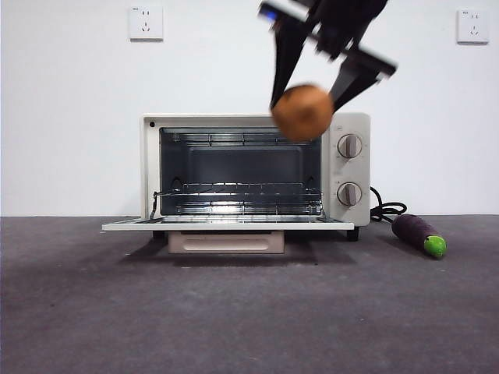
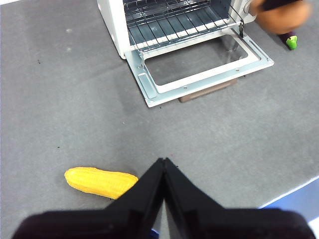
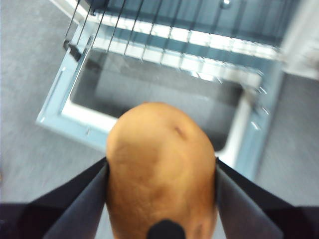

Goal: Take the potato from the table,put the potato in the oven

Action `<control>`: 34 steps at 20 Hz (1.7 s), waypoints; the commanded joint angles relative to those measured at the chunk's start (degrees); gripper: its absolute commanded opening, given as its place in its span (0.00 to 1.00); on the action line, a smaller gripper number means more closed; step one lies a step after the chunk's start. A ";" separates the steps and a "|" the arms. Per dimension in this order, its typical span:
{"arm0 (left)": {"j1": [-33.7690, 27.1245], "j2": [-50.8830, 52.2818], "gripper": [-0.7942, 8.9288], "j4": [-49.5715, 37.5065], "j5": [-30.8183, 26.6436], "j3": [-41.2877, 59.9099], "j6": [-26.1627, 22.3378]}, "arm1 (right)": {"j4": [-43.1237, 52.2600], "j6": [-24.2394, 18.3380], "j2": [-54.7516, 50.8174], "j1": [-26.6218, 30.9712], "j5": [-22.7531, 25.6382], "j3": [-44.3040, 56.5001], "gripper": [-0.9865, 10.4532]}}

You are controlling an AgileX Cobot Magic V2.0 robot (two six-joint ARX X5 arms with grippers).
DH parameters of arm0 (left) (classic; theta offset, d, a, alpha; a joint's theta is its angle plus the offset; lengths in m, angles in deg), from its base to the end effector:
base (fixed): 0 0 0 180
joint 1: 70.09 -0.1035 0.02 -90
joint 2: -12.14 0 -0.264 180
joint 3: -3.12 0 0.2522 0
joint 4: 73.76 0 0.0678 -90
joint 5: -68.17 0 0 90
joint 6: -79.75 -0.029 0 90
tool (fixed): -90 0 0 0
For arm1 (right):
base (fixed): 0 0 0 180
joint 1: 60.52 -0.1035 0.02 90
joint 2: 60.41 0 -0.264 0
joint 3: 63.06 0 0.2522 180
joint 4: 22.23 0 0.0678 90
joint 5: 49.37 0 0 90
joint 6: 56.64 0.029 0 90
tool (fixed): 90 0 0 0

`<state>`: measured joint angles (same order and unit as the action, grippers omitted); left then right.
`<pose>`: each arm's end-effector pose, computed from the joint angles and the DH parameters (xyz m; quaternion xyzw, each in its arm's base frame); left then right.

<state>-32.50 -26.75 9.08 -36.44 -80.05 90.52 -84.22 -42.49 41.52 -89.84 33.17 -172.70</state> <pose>0.0600 -0.0369 0.3856 0.0578 0.3129 -0.1594 0.9345 0.3302 0.1898 0.3172 0.0182 0.4791 0.2234 0.8487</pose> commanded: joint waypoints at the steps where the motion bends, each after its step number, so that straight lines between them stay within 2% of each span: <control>1: 0.13 0.11 0.08 -0.44 -0.04 0.31 -0.83 | 3.91 0.92 4.50 -0.35 0.42 -1.51 0.14; 7: 0.13 -0.61 0.08 -1.44 -0.48 0.31 -2.38 | 9.44 2.58 12.70 -1.46 0.42 -6.78 0.14; 10: 0.13 -1.77 0.08 -1.46 -0.46 0.31 -2.36 | 12.98 3.89 14.51 -1.77 3.19 -8.79 0.14; 21: 0.13 -2.89 0.08 -1.40 -0.46 0.31 -2.38 | 15.39 5.35 23.78 -1.79 6.12 -17.49 0.15; 34: 0.13 -2.89 0.08 -1.01 -0.46 0.31 -2.36 | 19.58 6.91 27.74 -1.81 9.18 -17.66 0.15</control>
<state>-32.50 -29.75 8.12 -36.70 -80.05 88.77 -64.20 -36.24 67.22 -91.59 41.85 -190.71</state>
